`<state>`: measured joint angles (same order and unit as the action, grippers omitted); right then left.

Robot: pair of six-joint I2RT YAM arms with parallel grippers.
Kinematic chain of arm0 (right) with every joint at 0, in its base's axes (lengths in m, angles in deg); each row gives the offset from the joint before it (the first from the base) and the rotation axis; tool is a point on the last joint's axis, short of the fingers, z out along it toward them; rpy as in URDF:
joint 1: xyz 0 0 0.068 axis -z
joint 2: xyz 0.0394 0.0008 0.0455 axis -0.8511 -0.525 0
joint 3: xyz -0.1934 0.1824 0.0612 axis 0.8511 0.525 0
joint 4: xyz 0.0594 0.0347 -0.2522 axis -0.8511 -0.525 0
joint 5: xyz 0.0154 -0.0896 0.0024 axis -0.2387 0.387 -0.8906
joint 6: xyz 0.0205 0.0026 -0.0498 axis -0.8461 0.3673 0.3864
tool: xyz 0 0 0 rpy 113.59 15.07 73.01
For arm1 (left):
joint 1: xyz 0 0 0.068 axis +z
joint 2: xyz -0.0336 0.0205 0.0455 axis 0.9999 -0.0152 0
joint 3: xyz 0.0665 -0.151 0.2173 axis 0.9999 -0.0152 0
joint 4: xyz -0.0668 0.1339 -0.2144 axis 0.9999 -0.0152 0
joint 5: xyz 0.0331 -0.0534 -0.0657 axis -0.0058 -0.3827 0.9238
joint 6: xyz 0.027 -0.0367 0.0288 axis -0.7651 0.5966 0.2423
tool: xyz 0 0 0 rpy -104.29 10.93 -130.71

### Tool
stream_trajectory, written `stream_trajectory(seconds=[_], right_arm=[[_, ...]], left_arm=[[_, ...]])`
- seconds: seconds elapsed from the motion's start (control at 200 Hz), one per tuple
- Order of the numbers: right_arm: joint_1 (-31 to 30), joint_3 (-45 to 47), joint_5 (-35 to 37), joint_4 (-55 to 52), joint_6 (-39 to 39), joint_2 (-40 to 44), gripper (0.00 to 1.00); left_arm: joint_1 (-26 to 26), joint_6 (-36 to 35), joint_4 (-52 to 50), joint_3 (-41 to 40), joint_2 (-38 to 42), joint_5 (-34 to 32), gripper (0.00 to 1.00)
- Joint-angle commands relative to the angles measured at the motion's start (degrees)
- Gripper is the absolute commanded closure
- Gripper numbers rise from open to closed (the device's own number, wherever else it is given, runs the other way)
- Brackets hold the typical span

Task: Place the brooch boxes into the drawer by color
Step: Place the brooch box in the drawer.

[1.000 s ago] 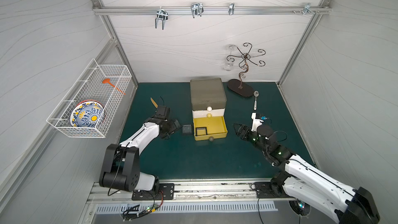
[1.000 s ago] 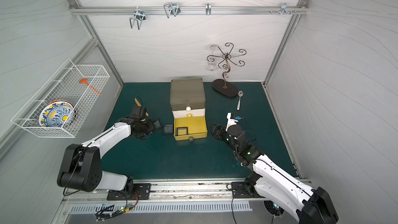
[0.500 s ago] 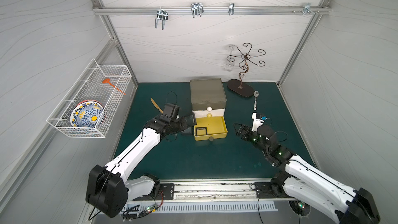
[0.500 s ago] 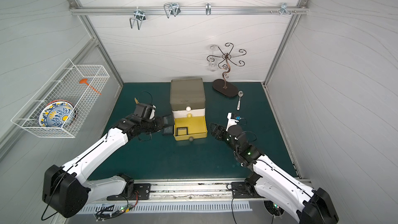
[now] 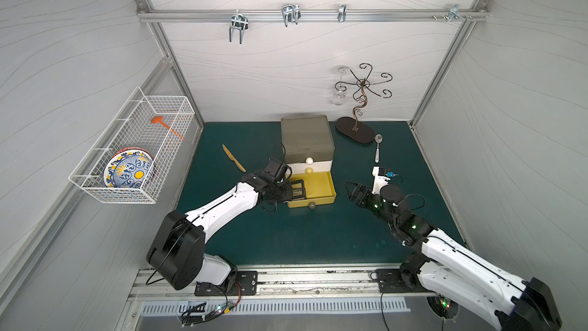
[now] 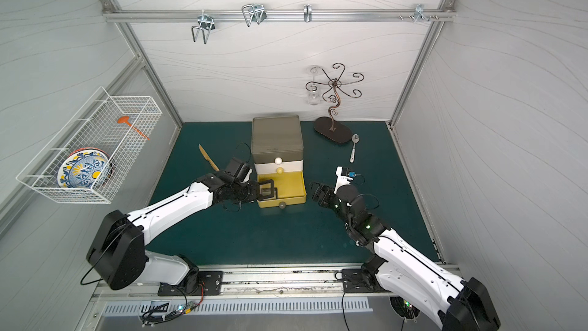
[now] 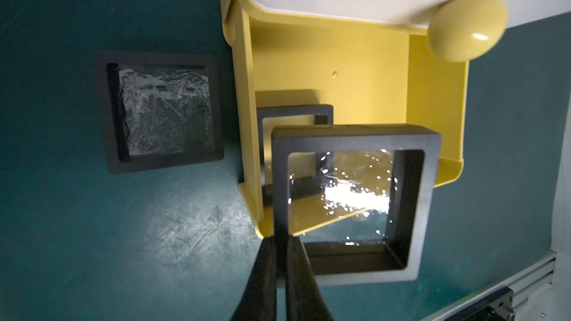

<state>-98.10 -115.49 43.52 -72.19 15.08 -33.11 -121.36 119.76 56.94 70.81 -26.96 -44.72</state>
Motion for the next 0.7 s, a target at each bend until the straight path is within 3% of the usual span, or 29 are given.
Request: stream_trajectory(seconds=[0.0,0.49,0.695], right_arm=[[0.3,0.7,1.2,-1.0,0.5,1.4,0.16],[0.4,0.9,1.4,-1.2,0.9,1.8,0.15],[0.4,0.7,1.3,-1.1,0.9,1.6,0.15]], left_arm=[[-0.6,-0.3,2.8,3.6,-2.1,-0.9,1.0],[-1.2,-0.6,1.2,4.2,-5.6,-5.0,1.0],[-1.3,-0.5,1.0,4.7,-5.2,-5.5,0.81]])
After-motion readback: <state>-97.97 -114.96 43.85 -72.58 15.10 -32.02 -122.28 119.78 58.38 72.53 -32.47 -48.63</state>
